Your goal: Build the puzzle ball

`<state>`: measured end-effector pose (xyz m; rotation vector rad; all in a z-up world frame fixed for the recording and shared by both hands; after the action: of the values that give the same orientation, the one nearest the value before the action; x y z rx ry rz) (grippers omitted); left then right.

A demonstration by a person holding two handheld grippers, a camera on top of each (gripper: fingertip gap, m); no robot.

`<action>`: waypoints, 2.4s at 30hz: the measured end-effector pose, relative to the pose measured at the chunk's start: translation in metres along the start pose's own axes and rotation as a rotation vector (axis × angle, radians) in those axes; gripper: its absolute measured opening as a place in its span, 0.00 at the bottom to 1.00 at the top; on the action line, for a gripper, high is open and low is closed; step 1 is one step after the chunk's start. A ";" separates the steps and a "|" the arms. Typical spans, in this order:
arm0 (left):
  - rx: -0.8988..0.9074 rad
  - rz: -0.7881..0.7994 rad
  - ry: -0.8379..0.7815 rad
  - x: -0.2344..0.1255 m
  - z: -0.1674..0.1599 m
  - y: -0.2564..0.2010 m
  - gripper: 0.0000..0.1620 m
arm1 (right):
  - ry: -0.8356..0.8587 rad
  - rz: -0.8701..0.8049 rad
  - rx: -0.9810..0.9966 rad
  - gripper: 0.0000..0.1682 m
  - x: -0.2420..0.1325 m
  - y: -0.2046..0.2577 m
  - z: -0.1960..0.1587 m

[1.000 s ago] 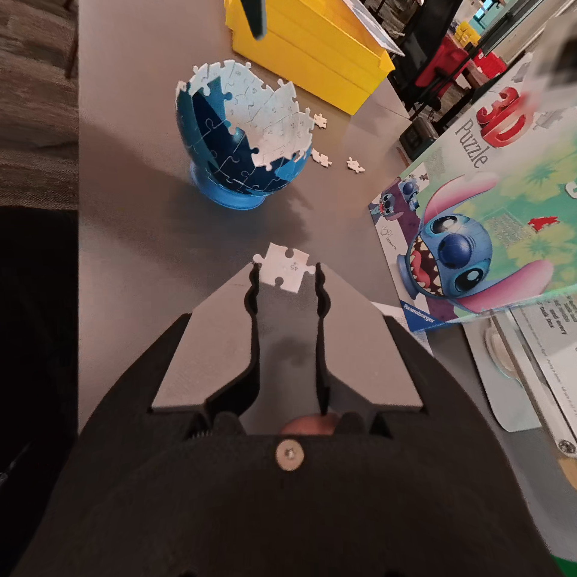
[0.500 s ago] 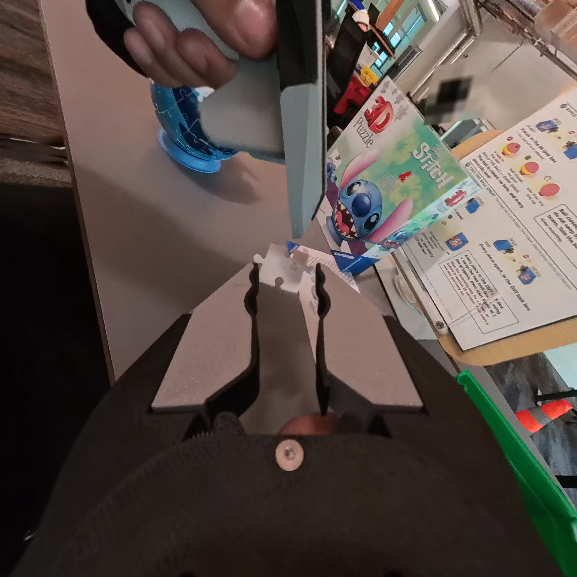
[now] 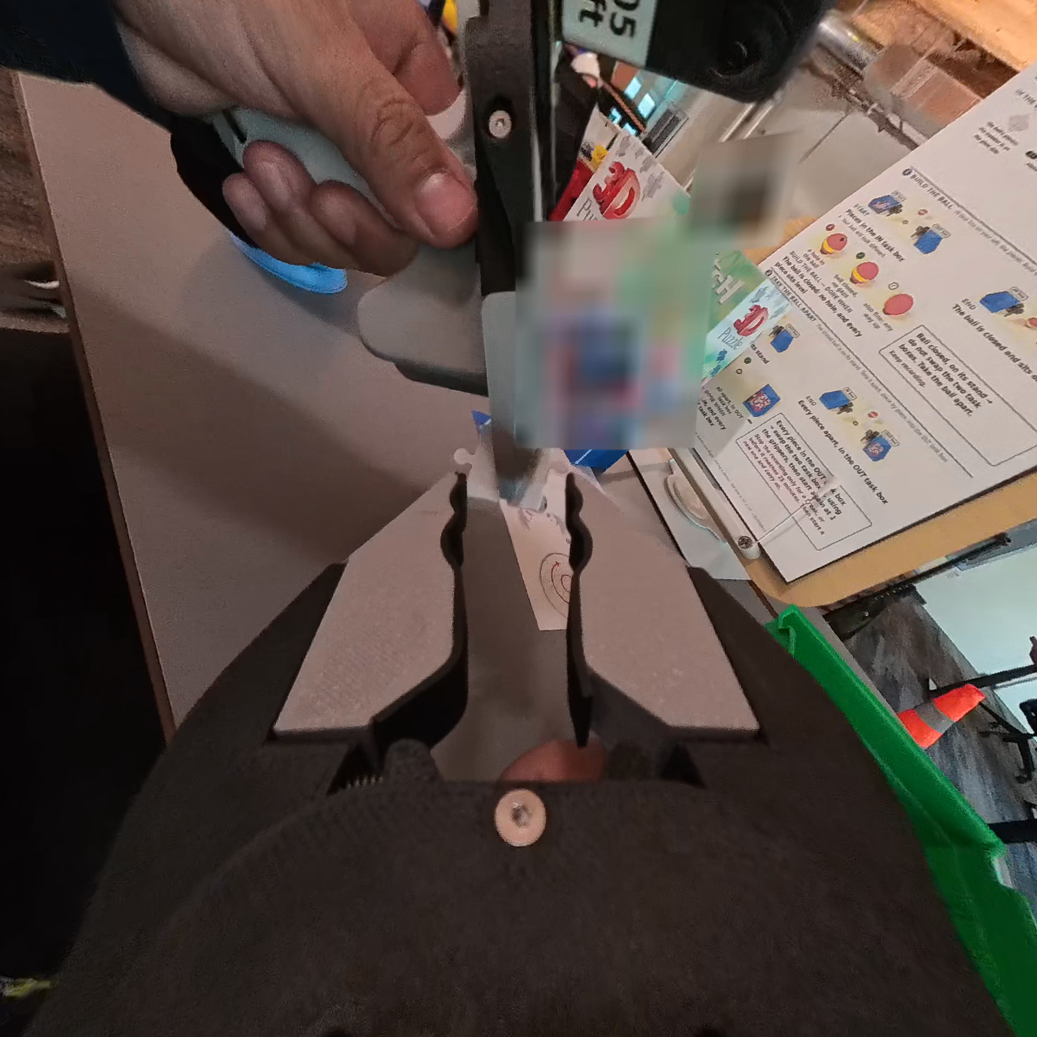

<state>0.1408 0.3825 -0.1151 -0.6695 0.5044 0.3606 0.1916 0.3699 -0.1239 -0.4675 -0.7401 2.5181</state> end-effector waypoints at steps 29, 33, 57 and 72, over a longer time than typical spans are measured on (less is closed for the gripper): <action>0.052 -0.023 -0.682 -0.049 -0.014 -0.020 0.00 | -0.361 0.491 0.952 0.00 0.007 0.007 0.037; 0.042 -0.017 -0.679 -0.048 -0.019 -0.016 0.00 | -0.373 0.489 0.953 0.00 0.011 0.006 0.037; 0.049 -0.065 -0.740 -0.064 -0.029 -0.021 0.00 | -0.424 0.621 1.026 0.03 0.022 0.023 0.042; 0.127 -0.041 -0.657 -0.071 -0.038 -0.025 0.01 | -0.233 0.647 0.839 0.00 0.015 0.017 0.037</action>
<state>0.0822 0.3276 -0.0892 -0.4030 -0.1117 0.4789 0.1568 0.3498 -0.1067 -0.1078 0.5225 3.1826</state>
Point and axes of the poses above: each gripper's, where its closed fingertips meet, x out along the fingers, z out of its top, y = z × x across the jaws, the point moved 4 cm from there along -x, back along the fingers, and after that the axes turned 1 degree about -z, right-handed, at the moved point
